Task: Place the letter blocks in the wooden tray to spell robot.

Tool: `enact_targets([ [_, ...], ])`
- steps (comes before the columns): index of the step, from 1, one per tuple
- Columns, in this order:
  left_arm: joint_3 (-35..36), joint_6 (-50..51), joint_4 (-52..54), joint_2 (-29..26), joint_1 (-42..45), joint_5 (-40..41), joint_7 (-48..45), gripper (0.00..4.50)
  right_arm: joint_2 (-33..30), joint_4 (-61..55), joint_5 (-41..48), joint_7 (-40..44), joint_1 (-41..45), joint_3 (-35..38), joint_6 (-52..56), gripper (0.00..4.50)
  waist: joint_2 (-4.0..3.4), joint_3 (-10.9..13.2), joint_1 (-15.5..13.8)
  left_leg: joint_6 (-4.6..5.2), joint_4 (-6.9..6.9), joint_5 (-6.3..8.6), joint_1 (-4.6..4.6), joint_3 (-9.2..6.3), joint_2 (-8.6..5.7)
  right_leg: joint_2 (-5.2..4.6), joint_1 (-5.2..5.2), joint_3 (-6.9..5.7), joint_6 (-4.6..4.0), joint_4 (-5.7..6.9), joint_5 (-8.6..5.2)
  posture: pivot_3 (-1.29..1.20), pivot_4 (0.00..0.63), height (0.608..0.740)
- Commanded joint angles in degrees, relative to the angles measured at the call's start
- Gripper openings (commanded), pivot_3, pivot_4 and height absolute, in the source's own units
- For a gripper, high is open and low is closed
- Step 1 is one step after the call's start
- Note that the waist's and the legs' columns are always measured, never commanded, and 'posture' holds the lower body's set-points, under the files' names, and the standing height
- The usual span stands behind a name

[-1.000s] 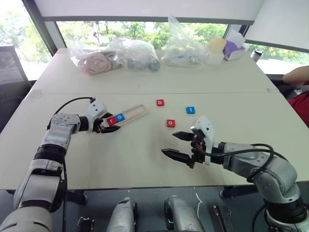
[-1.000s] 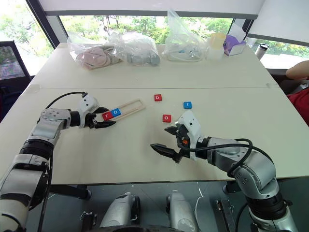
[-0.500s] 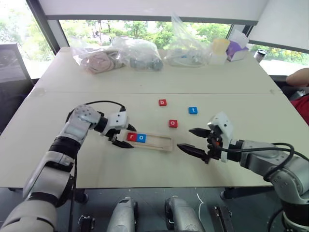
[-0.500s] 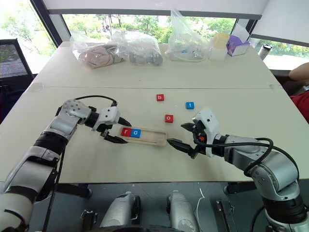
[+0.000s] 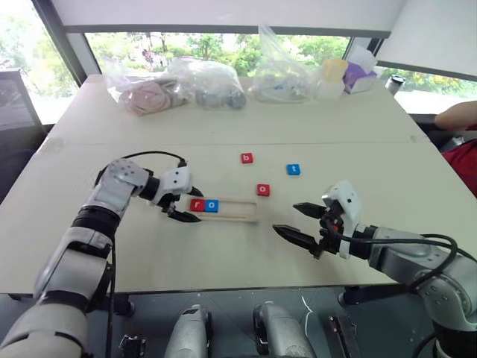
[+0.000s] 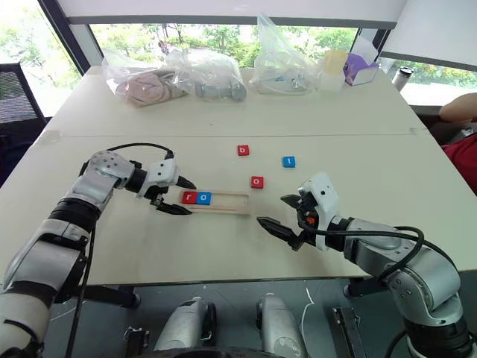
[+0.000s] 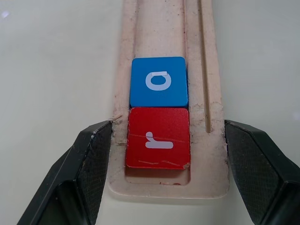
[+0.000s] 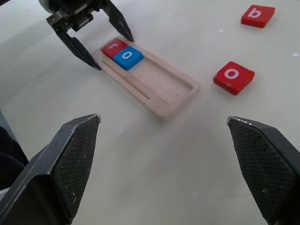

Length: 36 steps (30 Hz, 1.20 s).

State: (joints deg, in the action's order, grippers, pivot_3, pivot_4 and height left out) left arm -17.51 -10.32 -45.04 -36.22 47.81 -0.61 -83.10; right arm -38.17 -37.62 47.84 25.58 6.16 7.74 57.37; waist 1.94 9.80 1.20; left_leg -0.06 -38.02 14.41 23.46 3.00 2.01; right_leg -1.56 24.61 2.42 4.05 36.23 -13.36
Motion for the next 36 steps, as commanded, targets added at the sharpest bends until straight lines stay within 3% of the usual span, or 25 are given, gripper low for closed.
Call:
enact_targets([
  [1, 0.6, 0.4, -0.1, -1.5, -1.3, -1.1, -0.3, 3.12, 0.5, 0.0, -0.2, -0.1, 1.4, 0.1, -1.2, 4.5, 0.0, 0.0, -0.1, 0.0, 0.01, 0.0, 0.0, -0.01, 0.0, 0.0, 0.0, -0.01, 0.0, 0.0, 0.0, 0.0, 0.15, 0.74],
  [2, 0.5, 0.9, 0.2, -1.4, -1.5, -1.2, -0.3, 3.92, 0.6, 0.2, -0.3, -0.1, 1.6, -0.1, -1.3, 4.5, 0.0, 0.0, -0.2, 0.0, 0.01, 0.0, 0.0, -0.01, 0.0, 0.0, 0.0, -0.02, 0.0, 0.0, 0.0, 0.0, 0.15, 0.74],
  [4, 0.3, 1.1, 0.2, -1.5, -1.5, -1.6, -0.4, 4.48, 0.8, 0.4, -0.5, -0.2, 1.9, -0.4, -1.3, 4.5, 0.0, 0.0, -0.3, 0.0, 0.01, 0.0, 0.0, 0.0, 0.0, -0.01, 0.0, -0.02, 0.0, 0.0, 0.0, 0.0, 0.15, 0.74],
  [12, 3.5, 1.2, -2.5, -1.9, 1.6, -0.4, 3.6, 4.48, 2.9, 2.6, -2.8, -2.1, 4.9, -2.0, -1.5, 4.5, 0.0, 0.0, -0.4, 0.01, -0.02, 0.01, 0.0, 0.02, -0.02, -0.05, -0.01, -0.02, -0.01, 0.0, 0.0, 0.0, 0.15, 0.74],
  [18, 11.4, 22.5, 5.9, -10.5, 3.7, 8.5, -3.2, 4.48, 14.9, 17.1, -13.3, -10.2, 23.6, -12.5, -2.6, 4.5, 0.14, 0.1, 1.4, 0.02, -0.01, 0.0, 0.16, 0.08, 0.05, 0.12, 0.35, 0.0, -0.11, 0.15, 0.11, 0.0, 0.15, 0.74],
  [21, 18.0, 38.3, 19.8, -16.4, -3.3, 16.9, -4.4, 4.48, 25.5, 38.2, -23.3, -16.7, 35.4, -17.4, -8.9, 4.5, 0.06, 0.1, 2.0, 0.08, 0.07, 0.04, 0.27, 0.1, 0.04, 0.11, 0.59, 0.0, 0.16, 0.41, 0.03, 0.0, 0.15, 0.74],
  [26, 27.9, 53.2, 41.9, -20.2, -19.3, 26.2, 1.6, 4.48, 33.7, 62.1, -31.9, -20.0, 44.8, -17.2, -20.7, 4.5, 0.03, 0.1, 2.5, 0.1, 0.08, 0.06, 0.79, -0.04, -0.08, -0.04, 1.14, 0.05, 0.5, 0.86, -0.12, 0.0, 0.15, 0.74],
  [32, 37.1, 60.1, 53.1, -21.8, -28.5, 31.1, 9.6, 4.48, 38.7, 77.4, -36.4, -22.5, 50.6, -14.9, -29.4, 4.5, 0.07, 0.2, 2.5, -0.05, -0.02, -0.02, 1.01, -0.03, -0.23, -0.27, 1.28, 0.05, 0.48, 0.86, -0.08, 0.0, 0.15, 0.74],
  [36, 34.9, 54.7, 53.0, -23.0, -31.8, 26.9, 12.9, 4.48, 40.3, 80.8, -37.6, -23.7, 52.2, -12.7, -32.1, 4.5, 0.01, 0.2, 2.8, -0.18, 0.0, -0.1, 0.8, -0.05, -0.2, -0.26, 1.16, 0.04, 0.37, 0.89, -0.04, 0.0, 0.15, 0.74],
])
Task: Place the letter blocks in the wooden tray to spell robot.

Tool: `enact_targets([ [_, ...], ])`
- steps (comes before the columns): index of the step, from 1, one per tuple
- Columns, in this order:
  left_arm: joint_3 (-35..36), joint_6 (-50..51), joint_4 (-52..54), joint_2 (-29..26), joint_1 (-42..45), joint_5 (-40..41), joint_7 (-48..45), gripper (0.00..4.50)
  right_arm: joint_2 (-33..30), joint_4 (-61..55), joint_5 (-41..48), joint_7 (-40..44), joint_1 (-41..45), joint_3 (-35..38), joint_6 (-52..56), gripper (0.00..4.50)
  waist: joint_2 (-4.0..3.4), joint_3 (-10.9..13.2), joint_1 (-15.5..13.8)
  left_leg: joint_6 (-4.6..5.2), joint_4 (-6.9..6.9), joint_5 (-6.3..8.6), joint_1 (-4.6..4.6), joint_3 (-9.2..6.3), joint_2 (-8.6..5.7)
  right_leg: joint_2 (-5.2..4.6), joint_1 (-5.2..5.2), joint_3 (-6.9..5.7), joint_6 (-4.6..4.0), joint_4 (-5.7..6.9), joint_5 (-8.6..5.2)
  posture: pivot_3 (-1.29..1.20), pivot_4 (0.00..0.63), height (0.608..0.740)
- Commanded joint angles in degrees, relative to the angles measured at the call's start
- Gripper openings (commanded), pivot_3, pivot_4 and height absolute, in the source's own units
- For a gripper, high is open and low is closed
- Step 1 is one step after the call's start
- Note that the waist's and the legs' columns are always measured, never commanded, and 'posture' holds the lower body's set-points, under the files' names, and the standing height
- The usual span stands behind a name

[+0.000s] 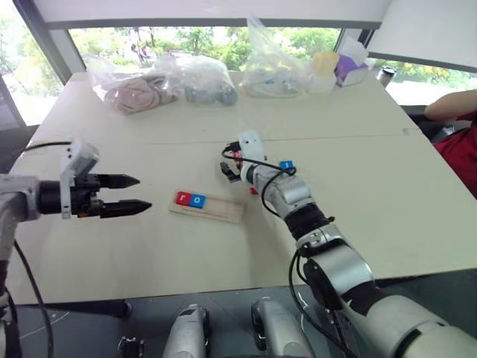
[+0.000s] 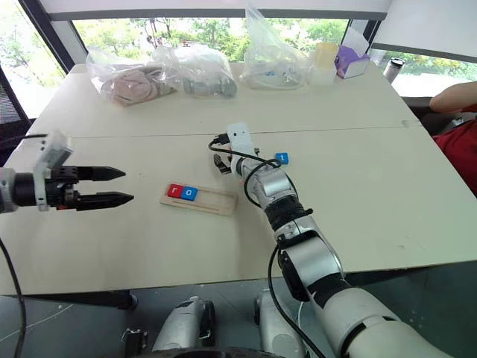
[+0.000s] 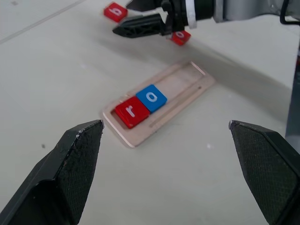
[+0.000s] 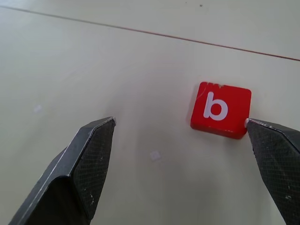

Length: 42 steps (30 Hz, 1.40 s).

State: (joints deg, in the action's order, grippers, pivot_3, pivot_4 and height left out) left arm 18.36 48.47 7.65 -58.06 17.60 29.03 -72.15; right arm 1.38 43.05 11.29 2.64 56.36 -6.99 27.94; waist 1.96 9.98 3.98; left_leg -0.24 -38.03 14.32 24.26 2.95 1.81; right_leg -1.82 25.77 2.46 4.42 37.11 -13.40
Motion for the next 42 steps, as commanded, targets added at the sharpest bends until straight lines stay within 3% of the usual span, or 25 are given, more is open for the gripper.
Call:
enact_targets([
  [1, -1.8, -5.3, 0.2, -1.6, -2.1, -3.4, 2.1, 4.48, 0.9, 0.4, -1.3, -0.7, 2.1, 2.3, -3.0, 4.5, -0.01, 0.0, 0.0, 0.0, 0.01, 0.0, -0.05, -0.01, 0.02, 0.02, -0.02, -0.01, -0.03, 0.01, 0.0, 0.0, 0.15, 0.74],
  [4, -2.6, -6.3, -0.1, -2.4, -2.3, -3.1, 1.8, 4.48, 1.7, 1.8, -2.7, -1.1, 2.3, 2.8, -4.4, 4.5, -0.01, 0.0, 0.0, -0.03, 0.05, -0.01, -0.07, -0.02, 0.07, -0.01, -0.02, -0.02, -0.21, 0.02, -0.06, 0.0, 0.15, 0.74],
  [10, -1.7, -4.9, 0.5, -4.4, -1.2, -0.8, 1.1, 4.48, 5.0, 15.7, -3.7, -3.7, 7.3, 6.3, -11.0, 4.5, -0.03, 0.0, 0.4, -0.05, 0.14, -0.01, -0.05, 0.0, 0.07, -0.07, 0.06, -0.02, -0.26, 0.01, -0.01, 0.0, 0.15, 0.74],
  [13, 0.6, -3.1, 1.6, -5.8, -0.5, 1.4, 1.7, 4.5, 5.3, 20.7, -4.9, -5.2, 8.7, 7.1, -14.3, 3.61, -0.03, 0.0, 0.4, -0.09, 0.2, -0.03, -0.04, 0.0, 0.08, -0.11, 0.11, -0.01, -0.28, 0.01, 0.0, 0.0, 0.15, 0.74],
  [18, 0.8, -3.5, 1.8, -6.4, -1.2, 2.1, 2.7, 4.5, 5.2, 23.6, -6.5, -6.3, 8.9, 7.5, -16.2, 1.13, -0.04, 0.0, 0.3, -0.13, 0.26, -0.04, -0.04, -0.01, 0.03, -0.21, 0.1, -0.02, -0.29, -0.02, -0.01, 0.0, 0.15, 0.74],
  [21, -0.6, -3.7, 2.6, -5.2, -0.9, 2.8, 3.4, 4.5, 5.2, 21.9, -6.5, -6.1, 8.3, 8.1, -16.8, 1.13, -0.04, 0.0, 0.3, -0.26, 0.29, -0.12, -0.04, -0.02, 0.03, -0.21, 0.1, -0.02, -0.3, -0.02, -0.01, 0.0, 0.15, 0.74],
  [23, -2.0, -3.1, 4.4, -3.8, -0.1, 3.8, 4.0, 4.5, 4.0, 14.5, -6.8, -4.5, 6.2, 7.3, -16.7, 1.13, -0.04, 0.0, 0.1, -0.42, 0.39, -0.22, -0.06, -0.02, 0.01, -0.23, 0.1, -0.03, -0.32, -0.03, -0.01, 0.0, 0.15, 0.74],
  [25, -3.3, -2.7, 5.9, -2.1, 1.1, 4.8, 5.3, 4.5, 2.1, -0.2, -7.5, -2.5, 0.9, 5.6, -13.5, 1.13, -0.04, 0.0, -0.1, -0.44, 0.44, -0.23, -0.05, -0.04, -0.01, -0.26, 0.11, -0.04, -0.32, -0.04, -0.01, 0.0, 0.15, 0.74],
  [29, -7.3, -2.2, 9.5, 2.6, 3.8, 5.8, 8.6, 4.5, -4.1, -39.2, -7.0, 0.9, -14.6, 2.6, 3.6, 1.13, -0.02, 0.0, -1.3, -0.43, 0.46, -0.24, 0.18, -0.14, -0.09, -0.27, 0.27, -0.1, -0.11, -0.05, 0.1, 0.0, 0.15, 0.74],
  [31, -8.5, -2.2, 10.7, 3.7, 4.2, 6.2, 9.2, 4.5, -5.9, -50.2, -6.2, 1.5, -18.8, 2.5, 10.6, 1.13, -0.01, 0.0, -1.5, -0.43, 0.49, -0.24, 0.2, -0.12, -0.09, -0.16, 0.31, -0.08, -0.08, -0.05, 0.09, 0.0, 0.15, 0.74],
  [34, -13.9, -2.5, 12.9, 6.6, 7.1, 5.7, 10.3, 4.5, -9.3, -70.6, -7.5, -1.0, -34.7, 5.1, 26.6, 1.13, 0.1, -0.1, -1.8, -0.42, 0.51, -0.24, 0.15, -0.17, -0.02, 0.07, 0.29, -0.07, -0.07, 0.0, 0.05, 0.0, 0.15, 0.74],
  [37, -17.6, -5.4, 11.8, 7.0, 10.1, 2.4, 10.2, 4.5, -5.7, -77.5, -7.2, -4.2, -42.3, 7.8, 34.3, 1.13, 0.06, -0.1, -1.5, -0.44, 0.53, -0.26, -0.01, -0.19, 0.03, 0.26, 0.17, -0.07, -0.22, 0.0, -0.06, 0.0, 0.15, 0.74],
  [42, -18.9, -5.1, 9.8, 6.5, 15.3, 2.9, 8.6, 4.5, 0.1, -78.7, -6.0, -5.3, -44.9, 10.2, 38.5, 1.13, 0.05, -0.1, -0.3, -0.36, 0.5, -0.46, -0.55, -0.04, 0.03, 0.51, -0.07, 0.16, -0.47, 0.0, 0.02, 0.0, 0.15, 0.74],
])
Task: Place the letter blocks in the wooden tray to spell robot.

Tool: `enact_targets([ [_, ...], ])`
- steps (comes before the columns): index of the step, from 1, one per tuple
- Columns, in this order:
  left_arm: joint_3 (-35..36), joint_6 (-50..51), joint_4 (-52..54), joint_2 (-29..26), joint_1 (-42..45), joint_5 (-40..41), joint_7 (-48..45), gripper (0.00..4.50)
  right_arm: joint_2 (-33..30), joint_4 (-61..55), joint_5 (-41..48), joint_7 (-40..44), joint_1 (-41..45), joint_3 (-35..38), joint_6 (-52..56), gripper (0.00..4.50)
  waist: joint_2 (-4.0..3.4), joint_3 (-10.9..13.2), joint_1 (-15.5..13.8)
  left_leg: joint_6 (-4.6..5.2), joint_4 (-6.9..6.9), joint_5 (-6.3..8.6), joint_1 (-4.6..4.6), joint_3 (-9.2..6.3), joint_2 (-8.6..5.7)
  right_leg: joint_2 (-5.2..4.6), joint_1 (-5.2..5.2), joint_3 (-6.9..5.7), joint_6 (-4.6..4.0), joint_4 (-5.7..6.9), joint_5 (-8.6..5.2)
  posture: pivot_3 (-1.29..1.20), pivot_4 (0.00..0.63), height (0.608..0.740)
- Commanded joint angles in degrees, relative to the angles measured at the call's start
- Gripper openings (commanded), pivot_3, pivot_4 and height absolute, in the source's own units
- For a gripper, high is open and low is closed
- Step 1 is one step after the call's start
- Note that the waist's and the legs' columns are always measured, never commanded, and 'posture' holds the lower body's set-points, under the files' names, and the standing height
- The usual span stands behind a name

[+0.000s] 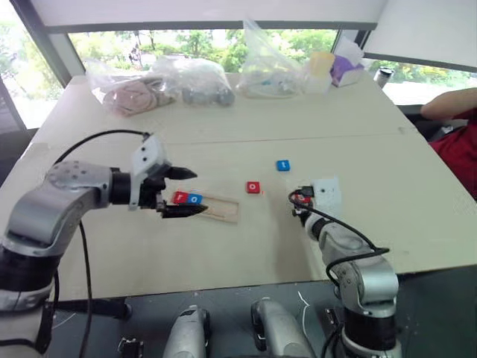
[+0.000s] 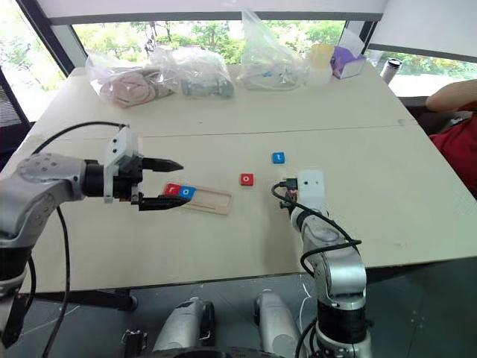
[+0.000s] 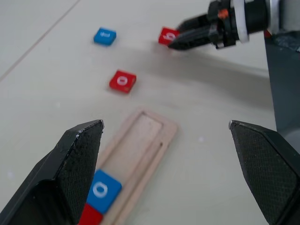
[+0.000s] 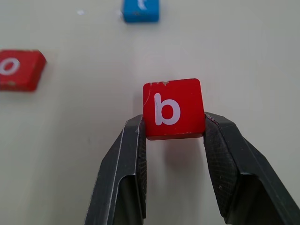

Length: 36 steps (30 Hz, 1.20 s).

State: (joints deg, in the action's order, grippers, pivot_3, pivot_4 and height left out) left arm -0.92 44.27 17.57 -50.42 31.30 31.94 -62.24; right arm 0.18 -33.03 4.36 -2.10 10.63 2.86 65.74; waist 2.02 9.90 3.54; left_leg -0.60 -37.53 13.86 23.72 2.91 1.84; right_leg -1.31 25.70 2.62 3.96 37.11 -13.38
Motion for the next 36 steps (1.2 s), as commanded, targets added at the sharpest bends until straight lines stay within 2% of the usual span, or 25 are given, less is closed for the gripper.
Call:
enact_targets([
  [1, -0.1, -1.0, -0.5, -1.7, 2.1, -0.2, -2.3, 4.5, 2.0, -1.7, 0.7, -1.0, 0.8, 0.6, 1.0, 1.13, -0.01, 0.0, 0.4, 0.0, 0.06, 0.0, -0.29, -0.01, 0.02, 0.0, -0.25, 0.0, 0.01, -0.02, -0.03, 0.0, 0.15, 0.74],
  [3, -0.6, -1.4, -1.6, -2.4, 2.8, -0.6, -3.4, 4.5, 2.9, 0.1, 0.4, -1.7, 0.8, 0.9, 1.6, 1.13, -0.01, 0.0, 0.4, 0.0, 0.22, 0.0, -0.5, -0.04, 0.05, -0.08, -0.43, 0.0, 0.01, -0.09, -0.04, 0.0, 0.15, 0.74],
  [8, -1.0, -2.4, -3.5, -3.2, 2.7, -1.7, -4.6, 4.5, 4.6, 2.6, 0.5, -3.1, 0.8, 0.2, 2.0, 1.13, 0.01, 0.0, 0.4, 0.0, 0.28, 0.0, -0.34, 0.01, 0.0, -0.18, -0.32, 0.0, -0.07, -0.13, -0.05, 0.0, 0.15, 0.74],
  [14, -1.3, -1.7, -2.4, -4.5, 0.5, -1.5, -6.6, 4.5, 4.4, 3.1, 1.4, -3.8, 1.2, 0.3, 3.2, 4.19, 0.02, 0.0, 0.4, 0.0, 0.31, 0.0, -0.31, 0.05, -0.03, -0.23, -0.34, 0.03, 0.0, -0.2, -0.09, 0.0, 0.15, 0.74],
  [15, -1.7, -2.1, -2.0, -5.1, 0.0, -1.9, -7.2, 4.5, 3.5, 2.3, 1.2, -4.0, 1.8, 0.7, 4.6, 4.43, 0.02, 0.0, 0.4, 0.0, 0.31, 0.0, -0.32, 0.03, -0.03, -0.23, -0.35, 0.03, 0.0, -0.19, -0.09, 0.0, 0.15, 0.74],
  [17, -2.1, -2.2, -1.2, -5.8, -0.7, -1.9, -7.9, 4.5, 0.4, -0.9, 1.5, -2.7, 3.1, 1.6, 7.4, 4.43, 0.02, 0.0, 0.1, 0.0, 0.29, 0.0, -0.32, 0.01, -0.03, -0.24, -0.36, 0.03, -0.01, -0.18, -0.09, 0.0, 0.15, 0.74],
  [19, -1.8, -1.7, -0.5, -6.0, -1.2, -1.1, -8.1, 4.5, -6.6, -4.2, 1.8, 0.9, 4.0, 0.8, 7.2, 4.43, 0.0, 0.0, -0.2, 0.0, 0.27, 0.0, -0.29, 0.02, -0.04, -0.28, -0.35, 0.03, -0.02, -0.2, -0.09, 0.0, 0.15, 0.74],
  [21, -1.1, -1.1, 0.1, -6.3, -1.5, -0.1, -8.7, 4.5, -14.3, -6.2, 5.5, 9.1, 5.0, 0.1, 4.8, 4.43, -0.06, 0.1, -0.4, 0.0, 0.27, 0.0, -0.25, 0.07, -0.11, -0.35, -0.35, 0.03, -0.01, -0.32, -0.1, 0.0, 0.15, 0.74],
  [24, 0.1, 0.1, 1.0, -7.3, -1.7, 2.2, -10.3, 4.5, -25.3, -5.2, 13.4, 25.6, 3.8, 2.6, -3.3, 4.43, -0.04, 0.1, -0.6, 0.03, 0.37, 0.01, -0.23, 0.11, -0.09, -0.31, -0.41, 0.03, 0.0, -0.59, -0.09, 0.0, 0.15, 0.74],
  [25, 0.0, 0.0, 1.6, -7.9, -2.1, 2.2, -10.7, 4.5, -30.8, -2.6, 12.6, 30.7, 2.1, 1.9, -9.0, 4.43, -0.04, 0.1, -0.6, 0.06, 0.41, 0.03, -0.23, 0.09, -0.03, -0.23, -0.44, 0.0, 0.02, -0.68, -0.08, 0.0, 0.15, 0.74],
  [27, -0.4, -0.4, 2.7, -8.9, -3.3, 2.1, -11.2, 4.5, -37.8, 3.1, 10.9, 37.9, -0.4, 0.5, -18.7, 4.43, -0.05, 0.1, -1.0, 0.13, 0.53, 0.07, -0.24, 0.05, -0.03, -0.17, -0.44, -0.02, 0.04, -0.72, -0.1, 0.0, 0.15, 0.74],
  [29, -0.3, 0.0, 4.4, -9.1, -4.6, 2.9, -11.0, 4.5, -41.2, 10.7, 11.4, 45.0, -1.1, 0.0, -27.8, 4.43, -0.03, 0.1, -1.0, 0.17, 0.56, 0.1, -0.25, 0.06, -0.06, -0.14, -0.49, -0.04, 0.06, -0.82, -0.12, 0.0, 0.15, 0.74],
  [32, 0.2, 1.3, 6.9, -8.6, -5.5, 4.6, -9.9, 4.5, -43.0, 21.1, 11.6, 52.8, -0.2, -1.0, -39.0, 4.43, 0.01, 0.1, -1.0, 0.18, 0.48, 0.1, -0.24, 0.11, -0.04, -0.15, -0.51, -0.02, 0.06, -0.82, -0.11, 0.0, 0.15, 0.74],
  [36, 0.6, 2.0, 7.7, -8.8, -5.1, 4.7, -8.4, 4.5, -42.6, 36.0, 8.4, 57.7, 5.7, -4.2, -49.5, 4.43, 0.0, 0.1, -0.9, 0.18, 0.28, 0.1, -0.33, 0.13, -0.05, -0.14, -0.64, 0.0, 0.12, -0.81, -0.07, 0.0, 0.15, 0.74],
])
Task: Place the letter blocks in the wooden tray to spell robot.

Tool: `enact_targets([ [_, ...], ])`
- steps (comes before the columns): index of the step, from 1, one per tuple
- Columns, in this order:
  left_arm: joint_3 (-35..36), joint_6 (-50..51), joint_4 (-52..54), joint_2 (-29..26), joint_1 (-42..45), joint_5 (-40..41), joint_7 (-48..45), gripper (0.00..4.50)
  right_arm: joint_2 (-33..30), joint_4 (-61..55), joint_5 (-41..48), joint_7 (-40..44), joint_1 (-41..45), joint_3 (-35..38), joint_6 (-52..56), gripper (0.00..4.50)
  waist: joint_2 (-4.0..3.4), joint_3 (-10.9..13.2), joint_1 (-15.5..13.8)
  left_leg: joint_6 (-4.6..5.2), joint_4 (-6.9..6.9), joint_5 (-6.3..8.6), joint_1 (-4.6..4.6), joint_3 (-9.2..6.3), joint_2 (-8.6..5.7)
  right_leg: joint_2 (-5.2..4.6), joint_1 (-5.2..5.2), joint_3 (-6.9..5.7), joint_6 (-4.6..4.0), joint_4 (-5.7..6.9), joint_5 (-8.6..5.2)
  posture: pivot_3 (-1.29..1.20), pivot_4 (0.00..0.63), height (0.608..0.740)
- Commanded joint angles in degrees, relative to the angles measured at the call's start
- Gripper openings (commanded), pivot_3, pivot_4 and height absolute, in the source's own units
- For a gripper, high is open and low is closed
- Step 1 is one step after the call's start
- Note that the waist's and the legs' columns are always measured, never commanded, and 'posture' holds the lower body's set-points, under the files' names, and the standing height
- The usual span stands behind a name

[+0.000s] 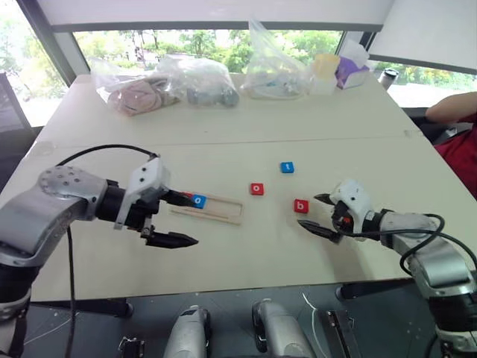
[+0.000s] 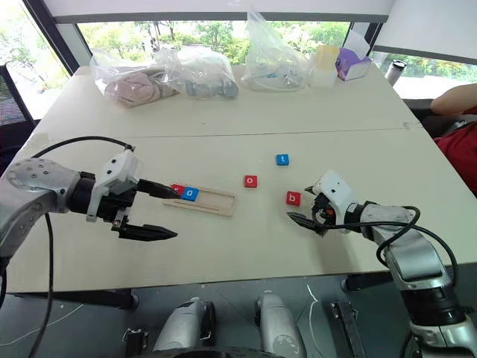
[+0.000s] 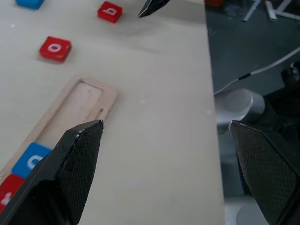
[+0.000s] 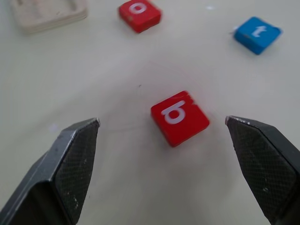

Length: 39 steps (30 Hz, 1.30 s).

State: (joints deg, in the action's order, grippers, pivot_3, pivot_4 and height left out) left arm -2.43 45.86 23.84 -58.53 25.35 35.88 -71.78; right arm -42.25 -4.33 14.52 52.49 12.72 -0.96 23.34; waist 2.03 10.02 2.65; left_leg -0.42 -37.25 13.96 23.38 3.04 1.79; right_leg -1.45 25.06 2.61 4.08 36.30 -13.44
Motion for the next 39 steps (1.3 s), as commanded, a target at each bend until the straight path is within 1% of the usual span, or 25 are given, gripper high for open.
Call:
enact_targets([
  [1, 1.9, 0.1, 1.5, -1.0, 0.7, 0.2, 1.5, 4.5, 0.0, 9.7, -2.1, 4.1, 4.7, -1.0, -8.7, 4.43, -0.04, 0.0, -0.1, 0.0, -0.03, 0.0, 0.0, 0.01, 0.01, 0.0, 0.0, 0.0, 0.01, 0.0, 0.01, 0.0, 0.15, 0.74],
  [6, 1.6, -0.2, 1.9, -0.4, -0.1, -0.4, 3.4, 4.5, 1.1, 16.4, -3.2, 7.3, 7.8, -2.8, -12.9, 4.43, -0.04, 0.0, -0.3, 0.0, -0.02, -0.01, -0.02, -0.06, 0.01, 0.01, -0.07, 0.0, -0.11, 0.01, 0.08, 0.0, 0.15, 0.74],
  [9, 1.3, -0.1, 2.3, -0.1, -0.4, -0.5, 4.6, 4.5, 2.1, 20.1, -3.0, 8.5, 9.6, -3.0, -13.5, 4.43, -0.04, 0.0, -0.2, 0.0, 0.02, -0.01, 0.0, -0.06, 0.0, -0.01, -0.07, 0.0, -0.06, 0.01, 0.05, 0.0, 0.15, 0.74],
  [10, 1.4, -0.1, 2.3, -0.1, -0.5, -0.5, 4.9, 4.5, 2.6, 21.3, -2.6, 9.0, 10.2, -2.9, -13.4, 4.2, -0.04, 0.0, -0.2, 0.0, 0.01, -0.01, 0.0, -0.06, 0.0, -0.01, -0.07, 0.01, -0.06, 0.01, 0.05, 0.0, 0.15, 0.74],
  [12, 1.6, 0.0, 2.3, -0.1, -0.7, -0.3, 5.4, 4.5, 3.0, 23.0, -1.7, 10.4, 11.0, -2.4, -13.4, 3.57, -0.04, 0.0, -0.2, 0.0, -0.01, -0.01, -0.01, -0.05, 0.0, -0.02, -0.09, 0.02, -0.06, 0.01, 0.06, 0.0, 0.15, 0.74],
  [13, 1.8, 0.1, 2.3, -0.2, -0.8, -0.1, 5.5, 4.5, 3.1, 23.6, -1.6, 10.9, 11.2, -2.1, -13.5, 3.14, -0.04, 0.0, -0.2, 0.0, -0.02, -0.01, -0.03, -0.05, 0.0, -0.01, -0.1, 0.02, -0.06, 0.02, 0.06, 0.0, 0.15, 0.74],
  [14, 1.9, 0.1, 2.3, -0.3, -0.8, 0.0, 5.7, 4.5, 3.1, 24.1, -1.5, 11.2, 11.5, -2.0, -13.6, 2.57, -0.04, 0.0, -0.2, 0.0, -0.02, -0.01, -0.03, -0.06, 0.0, -0.01, -0.1, 0.02, -0.06, 0.04, 0.06, 0.0, 0.15, 0.74],
  [17, 2.7, 0.3, 2.0, -1.0, -1.5, 0.2, 6.0, 4.5, 3.1, 24.9, -1.7, 12.1, 11.9, -2.0, -13.8, 1.15, -0.04, 0.0, -0.2, 0.0, -0.02, -0.01, -0.04, -0.07, 0.0, -0.01, -0.11, 0.02, -0.06, 0.04, 0.06, 0.0, 0.15, 0.74],
  [20, 3.8, -0.2, 1.0, -1.8, -2.7, -0.4, 6.0, 4.5, 3.8, 24.2, -1.0, 11.5, 12.9, -1.4, -12.0, 1.13, -0.04, 0.0, -0.1, 0.0, -0.01, -0.01, -0.04, -0.07, 0.01, -0.01, -0.11, 0.02, -0.06, 0.04, 0.06, 0.0, 0.15, 0.74],
  [22, 5.0, -3.0, -2.8, -4.4, -4.9, -3.8, 5.6, 4.5, 5.7, 16.6, 1.5, 9.7, 14.5, -2.0, -5.0, 1.13, -0.05, 0.0, 0.1, 0.0, -0.01, -0.01, -0.04, -0.05, 0.02, -0.01, -0.09, 0.02, -0.07, 0.05, 0.06, 0.0, 0.15, 0.74],
  [24, 6.6, -7.0, -8.7, -7.5, -7.3, -7.6, 5.0, 4.5, 8.3, 8.3, 1.0, 6.5, 16.1, -5.2, 2.2, 1.13, -0.08, 0.1, 0.6, 0.0, 0.01, -0.01, -0.09, -0.01, 0.05, 0.01, -0.03, 0.04, -0.08, 0.16, 0.07, 0.0, 0.15, 0.74],
  [25, 7.2, -8.9, -11.4, -8.7, -8.3, -8.9, 4.6, 4.5, 9.5, 5.3, -0.6, 4.8, 16.8, -7.5, 5.4, 1.13, -0.08, 0.1, 0.7, -0.01, 0.02, -0.01, -0.08, 0.0, 0.06, 0.02, 0.11, 0.06, -0.09, 0.33, 0.07, 0.0, 0.15, 0.74],
  [27, 8.4, -12.2, -16.4, -10.4, -9.7, -10.8, 3.6, 4.5, 12.3, 0.5, -2.3, 2.2, 17.9, -11.8, 10.5, 1.13, -0.08, 0.1, 0.6, -0.03, 0.0, -0.02, -0.07, -0.03, 0.06, 0.02, 0.33, 0.05, -0.11, 0.77, 0.02, 0.0, 0.15, 0.74],
  [29, 9.5, -14.3, -19.8, -11.3, -10.1, -11.6, 2.4, 4.5, 15.5, -2.4, -2.4, 0.4, 19.3, -15.2, 14.7, 1.13, -0.08, 0.1, 0.2, -0.03, 0.02, -0.02, -0.07, -0.11, 0.1, 0.05, 0.35, -0.05, -0.28, 0.82, -0.07, 0.0, 0.15, 0.74],
  [31, 10.7, -14.9, -21.9, -11.4, -9.8, -11.3, 1.8, 4.5, 20.0, -1.5, -4.2, -3.0, 21.8, -18.8, 17.9, 1.13, -0.09, 0.1, -0.2, -0.04, 0.04, -0.02, -0.04, -0.1, 0.12, 0.03, 0.39, -0.08, -0.38, 0.82, -0.13, 0.0, 0.15, 0.74],
  [33, 11.4, -15.4, -22.5, -11.2, -9.9, -11.5, 1.7, 4.5, 22.8, 0.8, -5.9, -5.1, 23.6, -21.0, 19.0, 1.13, -0.09, 0.1, -0.3, -0.05, 0.0, -0.03, 0.02, -0.06, 0.1, -0.04, 0.41, -0.09, -0.39, 0.8, -0.13, 0.0, 0.15, 0.74],
  [39, 14.0, -13.2, -18.7, -9.8, -13.6, -10.1, 2.5, 4.5, 26.2, 8.4, -9.1, -7.0, 28.8, -23.9, 16.7, 1.13, -0.05, 0.0, -0.3, -0.06, -0.09, -0.03, 0.11, 0.19, -0.1, -0.37, 0.35, 0.01, -0.37, 0.61, -0.12, 0.0, 0.15, 0.74],
])
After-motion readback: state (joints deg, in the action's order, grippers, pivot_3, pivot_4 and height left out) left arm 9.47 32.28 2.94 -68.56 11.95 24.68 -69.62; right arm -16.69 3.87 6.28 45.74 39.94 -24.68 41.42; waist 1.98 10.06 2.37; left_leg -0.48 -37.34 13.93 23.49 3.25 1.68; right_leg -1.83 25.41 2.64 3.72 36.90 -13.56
